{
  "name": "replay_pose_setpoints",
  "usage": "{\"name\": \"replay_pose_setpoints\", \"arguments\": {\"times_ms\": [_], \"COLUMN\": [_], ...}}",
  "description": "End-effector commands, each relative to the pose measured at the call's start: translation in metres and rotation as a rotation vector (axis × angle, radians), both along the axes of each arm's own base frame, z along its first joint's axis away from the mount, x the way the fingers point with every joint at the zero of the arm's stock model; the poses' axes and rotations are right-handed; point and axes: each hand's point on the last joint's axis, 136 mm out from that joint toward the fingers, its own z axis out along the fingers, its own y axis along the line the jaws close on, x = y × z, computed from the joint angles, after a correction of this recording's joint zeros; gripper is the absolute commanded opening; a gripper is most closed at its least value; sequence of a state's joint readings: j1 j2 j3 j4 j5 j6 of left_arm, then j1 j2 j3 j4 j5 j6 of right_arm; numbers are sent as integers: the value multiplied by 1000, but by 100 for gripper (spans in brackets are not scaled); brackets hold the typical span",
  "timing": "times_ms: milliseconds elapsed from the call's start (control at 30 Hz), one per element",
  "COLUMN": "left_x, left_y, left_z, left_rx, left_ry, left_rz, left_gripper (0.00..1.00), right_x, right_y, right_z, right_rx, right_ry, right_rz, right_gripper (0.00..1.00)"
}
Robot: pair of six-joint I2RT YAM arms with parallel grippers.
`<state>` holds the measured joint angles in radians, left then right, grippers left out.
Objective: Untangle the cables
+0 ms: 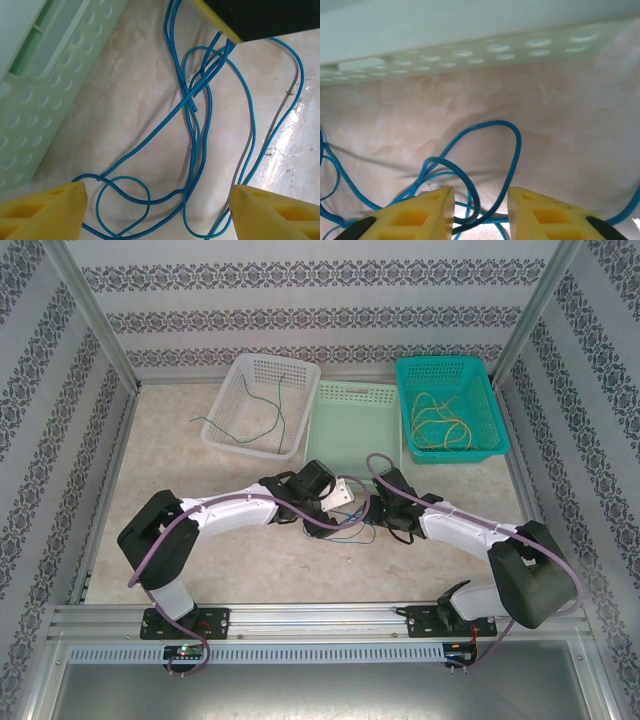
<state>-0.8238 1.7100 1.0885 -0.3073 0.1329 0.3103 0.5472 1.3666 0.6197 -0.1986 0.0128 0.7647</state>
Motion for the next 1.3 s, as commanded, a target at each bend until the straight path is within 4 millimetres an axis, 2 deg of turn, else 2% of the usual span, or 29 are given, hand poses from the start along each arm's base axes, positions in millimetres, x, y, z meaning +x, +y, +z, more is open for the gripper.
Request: {"name": "replay_pose_setpoints", "arguments": {"times_ms": [0,67,200,233,333,500,600,700,800,900,1033,1167,1267], "left_x": [-4,-5,-4,-4,-1,4,5,5,6,8,8,7,8], "left_y": [0,0,1,1,4,9,9,6,3,2,2,5,9], "left_z": [5,4,4,5,8,20,34,49,52,51,46,42,42], "left_rx": [-8,-8,-8,-7,-7,-35,-79,-123,-138,-141,-138,-119,-112], "left_ry": [-8,-4,-5,-10,-30,-96,-139,-165,-166,-159,-145,-139,-145], "left_rz": [1,3,11,11,26,52,60,54,54,66,75,81,92], "left_gripper": [76,76,76,76,76,76,77,77,77,78,78,78,79], "right_x": [14,15,19,19,15,-4,-16,-22,-26,-26,-16,-4,0], "right_y": [6,7,8,9,11,7,-5,-30,-45,-33,-21,-12,0], "right_z": [8,8,12,15,33,71,91,102,85,69,55,41,31], "right_rx": [-14,-31,-36,-33,-52,-120,-142,-173,-123,-53,-37,-46,-20], "right_ry": [-65,-73,-109,-119,-176,-297,-352,-384,-296,-257,-243,-205,-174], "right_rz": [-14,-12,-15,-11,26,124,152,79,13,27,33,39,66], "right_gripper": [31,25,2,0,0,0,0,0,4,16,29,39,41]}}
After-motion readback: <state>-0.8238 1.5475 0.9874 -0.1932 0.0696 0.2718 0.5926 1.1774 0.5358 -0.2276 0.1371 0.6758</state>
